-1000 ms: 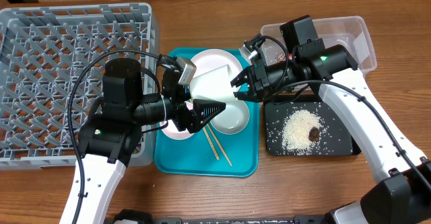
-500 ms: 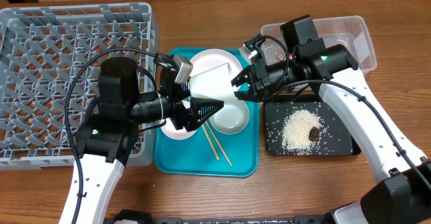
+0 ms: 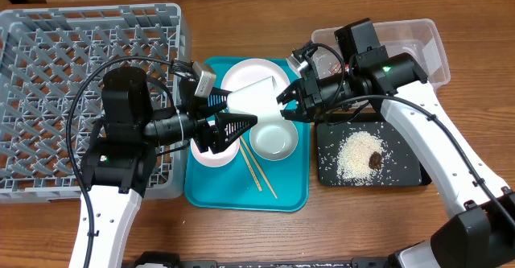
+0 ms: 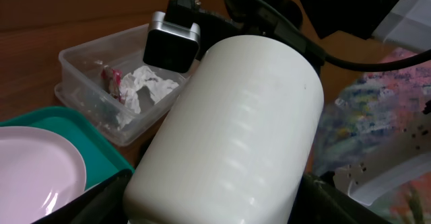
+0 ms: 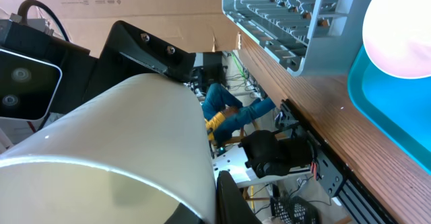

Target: Sort waste into correct bins and load items into the dishwasher

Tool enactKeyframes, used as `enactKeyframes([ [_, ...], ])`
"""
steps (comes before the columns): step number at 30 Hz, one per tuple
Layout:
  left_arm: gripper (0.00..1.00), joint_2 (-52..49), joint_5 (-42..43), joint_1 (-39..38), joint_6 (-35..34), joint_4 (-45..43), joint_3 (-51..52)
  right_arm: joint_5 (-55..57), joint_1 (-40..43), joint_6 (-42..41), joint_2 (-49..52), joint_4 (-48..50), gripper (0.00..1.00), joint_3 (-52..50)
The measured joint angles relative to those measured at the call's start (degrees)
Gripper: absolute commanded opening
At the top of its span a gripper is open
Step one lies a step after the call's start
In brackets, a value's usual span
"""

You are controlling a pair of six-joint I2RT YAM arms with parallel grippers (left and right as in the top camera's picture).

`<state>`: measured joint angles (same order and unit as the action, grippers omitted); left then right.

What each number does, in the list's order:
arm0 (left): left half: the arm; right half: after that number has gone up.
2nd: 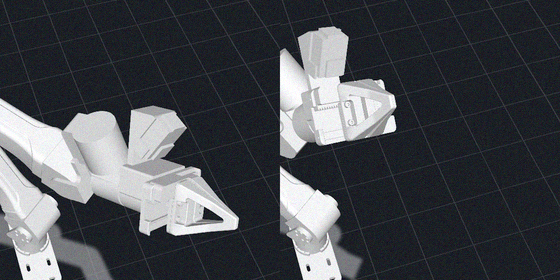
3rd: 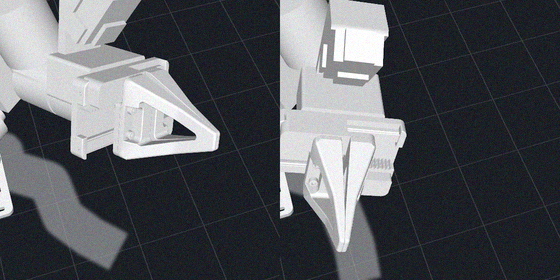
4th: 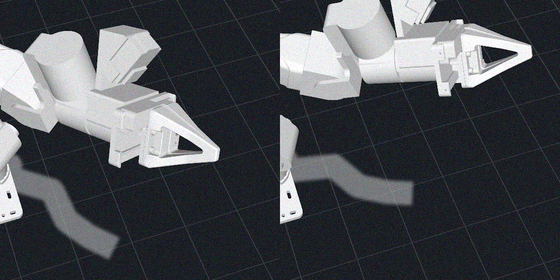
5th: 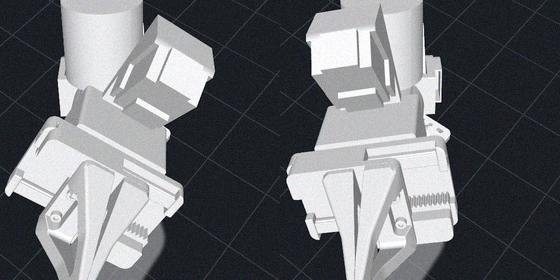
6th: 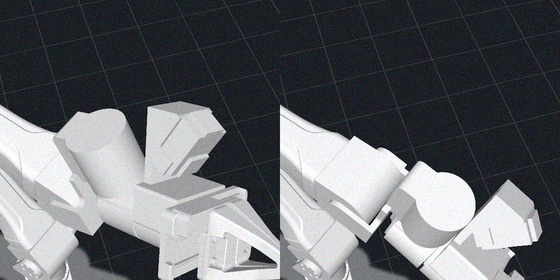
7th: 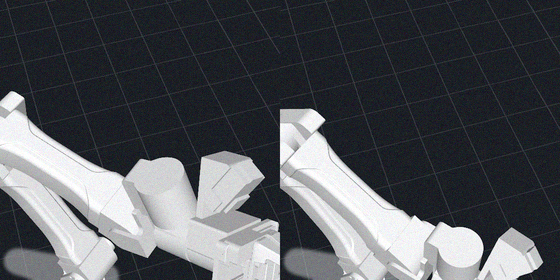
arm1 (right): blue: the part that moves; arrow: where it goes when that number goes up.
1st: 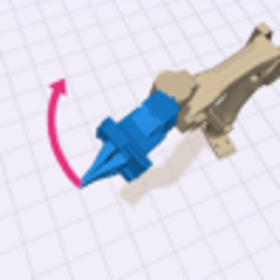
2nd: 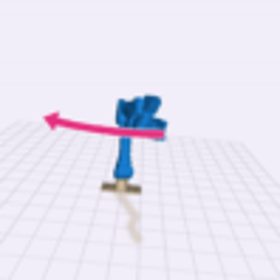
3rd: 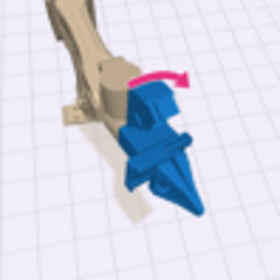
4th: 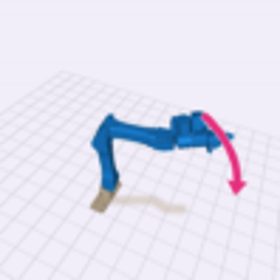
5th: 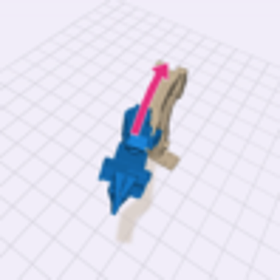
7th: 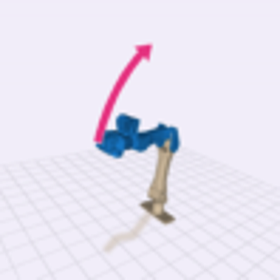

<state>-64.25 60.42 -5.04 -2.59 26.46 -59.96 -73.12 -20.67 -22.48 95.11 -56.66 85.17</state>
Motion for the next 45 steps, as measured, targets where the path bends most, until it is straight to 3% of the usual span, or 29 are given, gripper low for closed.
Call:
enactKeyframes([
  [17,0.8,-0.8,1.3,-2.4,0.0,-0.4,0.0,-0.3,-0.4,0.5,0.0,-0.9,0.05,0.0],
  [20,0.77,-1.3,1.6,-2.5,0.0,-0.4,0.0,-0.3,-0.4,0.5,0.0,-0.9,0.05,0.0],
  [24,0.64,-1.5,2.4,-2.5,0.5,-0.4,0.0,-0.4,-0.3,0.4,0.0,-0.8,0.06,0.0],
  [28,0.41,-1.6,2.4,-2.5,1.0,-0.5,-0.1,-0.2,-0.5,0.5,0.0,-0.6,0.24,0.0],
  [32,0.33,-1.7,0.2,-2.9,1.1,-0.5,-0.1,2.4,-0.8,0.9,0.0,-0.3,0.42,0.0],
  [38,0.3,-1.7,-7.6,-2.7,1.1,2.2,-0.2,12.7,0.1,1.1,0.0,-0.8,0.55,0.0],
  [45,0.29,-2.0,-17.5,3.6,1.1,5.9,-0.2,26.7,5.2,1.4,0.0,-5.6,0.58,0.0],
])
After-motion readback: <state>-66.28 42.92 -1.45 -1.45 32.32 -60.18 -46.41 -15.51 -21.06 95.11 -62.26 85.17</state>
